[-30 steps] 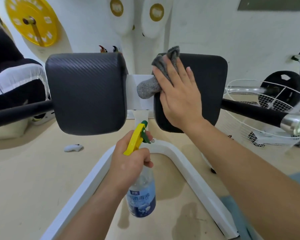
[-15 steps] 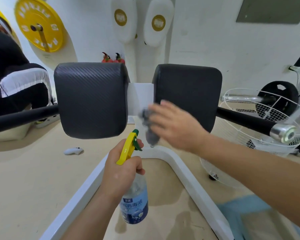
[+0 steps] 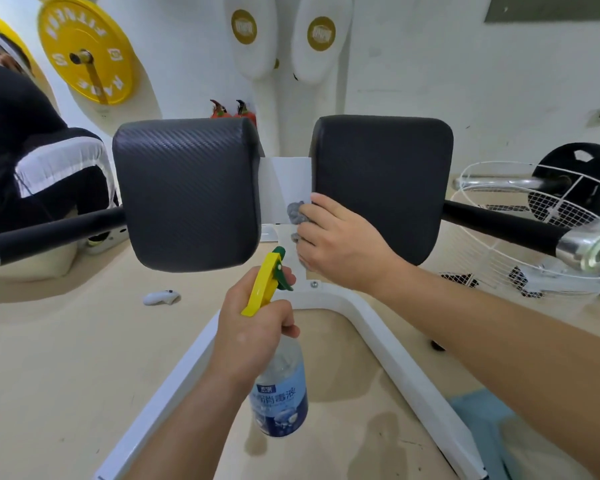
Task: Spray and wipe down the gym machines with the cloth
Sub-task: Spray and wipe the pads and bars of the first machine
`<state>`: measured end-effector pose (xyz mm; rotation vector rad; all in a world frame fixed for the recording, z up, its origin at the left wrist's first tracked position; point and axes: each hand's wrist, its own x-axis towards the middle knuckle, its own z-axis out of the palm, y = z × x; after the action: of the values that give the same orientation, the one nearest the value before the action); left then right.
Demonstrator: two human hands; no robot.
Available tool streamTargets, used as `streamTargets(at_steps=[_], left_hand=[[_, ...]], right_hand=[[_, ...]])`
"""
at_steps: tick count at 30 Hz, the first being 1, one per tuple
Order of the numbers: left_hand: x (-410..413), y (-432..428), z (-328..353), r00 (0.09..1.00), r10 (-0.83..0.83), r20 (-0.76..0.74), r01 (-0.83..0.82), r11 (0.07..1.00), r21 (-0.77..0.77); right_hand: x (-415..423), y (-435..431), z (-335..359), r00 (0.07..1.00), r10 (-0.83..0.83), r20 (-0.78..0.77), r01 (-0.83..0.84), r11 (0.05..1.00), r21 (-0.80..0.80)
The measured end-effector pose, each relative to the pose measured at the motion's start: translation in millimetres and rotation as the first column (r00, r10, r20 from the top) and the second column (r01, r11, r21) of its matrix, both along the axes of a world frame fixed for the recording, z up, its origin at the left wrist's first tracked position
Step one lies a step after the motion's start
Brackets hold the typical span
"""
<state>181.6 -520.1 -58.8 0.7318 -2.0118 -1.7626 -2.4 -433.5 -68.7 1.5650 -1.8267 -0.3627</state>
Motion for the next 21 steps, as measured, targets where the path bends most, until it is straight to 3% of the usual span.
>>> streamTargets(at_steps=[9,14,19,21], left_hand=[[2,7,-17,0.999,-0.011,0.039,0.01,1.0,0.018],[5,2,-23,0.998,-0.047,0.035,0.046,0.998,0.037],[8,-3,-31,0.995,-0.096,0.041,0.095,0.995,0.027],[9,-5,-36,0.991,-0.126,0.053,0.125,0.992,0.02]], right_hand=[[-20,52,-30,0.952,0.169,-0.254,-0.084,0.946,0.314],[-33,101,-36,0.952,0.222,-0.211,-0.183,0.964,0.191],[-25,59,-37,0.944,0.124,-0.306,-0.041,0.964,0.263],[-16,40,-39,0.948,0.084,-0.306,-0.014,0.975,0.222]])
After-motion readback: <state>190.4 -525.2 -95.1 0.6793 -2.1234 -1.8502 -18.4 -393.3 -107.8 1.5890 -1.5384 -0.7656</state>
